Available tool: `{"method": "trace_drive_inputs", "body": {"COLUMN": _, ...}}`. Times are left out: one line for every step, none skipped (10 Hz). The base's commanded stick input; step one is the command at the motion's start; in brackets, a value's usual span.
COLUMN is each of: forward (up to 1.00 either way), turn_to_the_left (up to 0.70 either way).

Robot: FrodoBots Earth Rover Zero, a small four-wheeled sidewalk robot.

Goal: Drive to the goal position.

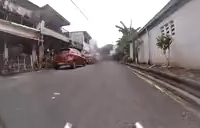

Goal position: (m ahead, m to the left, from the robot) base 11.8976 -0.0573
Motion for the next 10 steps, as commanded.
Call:
{"method": "trace_drive_inputs", "body": {"forward": 0.70, "turn_to_the_left": 0.00}}
{"method": "trace_drive_inputs", "body": {"forward": 0.70, "turn_to_the_left": 0.00}}
{"method": "trace_drive_inputs", "body": {"forward": 0.70, "turn_to_the_left": 0.00}}
{"method": "trace_drive_inputs", "body": {"forward": 0.70, "turn_to_the_left": 0.00}}
{"method": "trace_drive_inputs", "body": {"forward": 0.70, "turn_to_the_left": 0.00}}
{"method": "trace_drive_inputs", "body": {"forward": 0.70, "turn_to_the_left": 0.00}}
{"method": "trace_drive_inputs", "body": {"forward": 0.70, "turn_to_the_left": 0.00}}
{"method": "trace_drive_inputs", "body": {"forward": 0.70, "turn_to_the_left": 0.00}}
{"method": "trace_drive_inputs", "body": {"forward": 0.70, "turn_to_the_left": 0.00}}
{"method": "trace_drive_inputs", "body": {"forward": 0.70, "turn_to_the_left": 0.00}}
